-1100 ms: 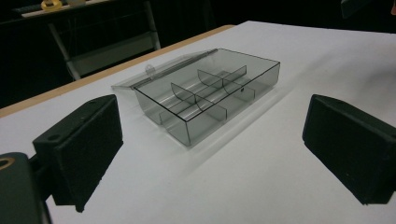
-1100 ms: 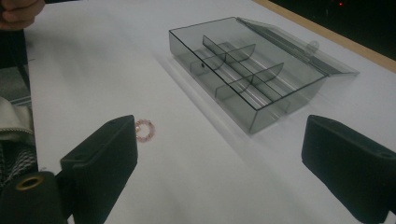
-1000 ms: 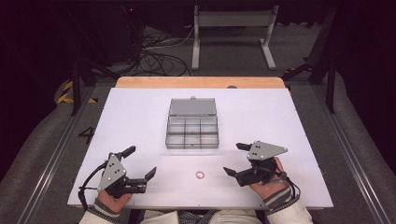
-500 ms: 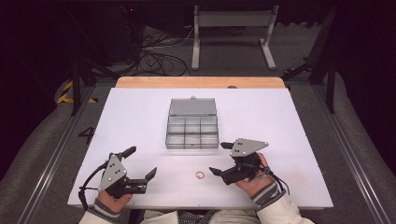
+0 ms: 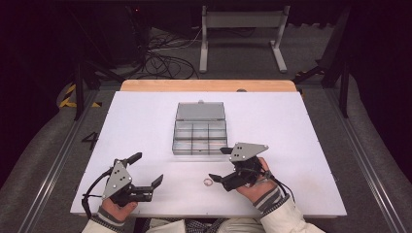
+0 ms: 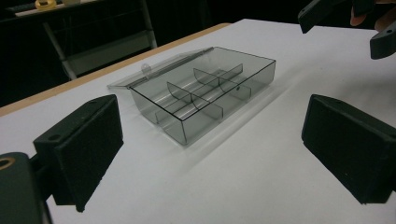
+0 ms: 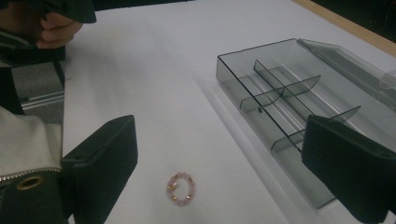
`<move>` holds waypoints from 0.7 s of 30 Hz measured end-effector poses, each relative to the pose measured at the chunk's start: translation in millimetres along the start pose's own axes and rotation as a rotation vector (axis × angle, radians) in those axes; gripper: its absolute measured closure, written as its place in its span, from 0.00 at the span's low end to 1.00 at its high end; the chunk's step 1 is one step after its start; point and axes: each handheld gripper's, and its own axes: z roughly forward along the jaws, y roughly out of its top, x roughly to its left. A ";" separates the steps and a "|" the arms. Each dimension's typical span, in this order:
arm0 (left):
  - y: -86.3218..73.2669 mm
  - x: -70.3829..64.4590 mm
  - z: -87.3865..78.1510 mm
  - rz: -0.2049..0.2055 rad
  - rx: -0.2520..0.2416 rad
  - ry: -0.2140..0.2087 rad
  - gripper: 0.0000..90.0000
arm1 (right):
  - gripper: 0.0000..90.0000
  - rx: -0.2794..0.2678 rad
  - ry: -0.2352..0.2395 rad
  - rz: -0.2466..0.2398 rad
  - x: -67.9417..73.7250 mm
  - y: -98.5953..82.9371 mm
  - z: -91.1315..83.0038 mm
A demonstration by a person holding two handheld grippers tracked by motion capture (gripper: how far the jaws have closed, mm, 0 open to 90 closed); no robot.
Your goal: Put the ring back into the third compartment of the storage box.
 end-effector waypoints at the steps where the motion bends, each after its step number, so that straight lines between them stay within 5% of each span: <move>1: 0.0 -0.1 0.0 0.001 0.001 0.000 0.06 | 0.12 -0.004 0.009 0.004 -0.3 0.7 0.2; 12: 0.0 -0.4 0.1 -0.002 0.002 -0.003 0.07 | 0.14 0.028 0.053 0.034 -1.3 5.0 5.9; 21: 0.1 -0.5 0.1 -0.001 0.002 -0.004 0.07 | 0.30 0.122 0.037 0.020 0.0 4.9 14.1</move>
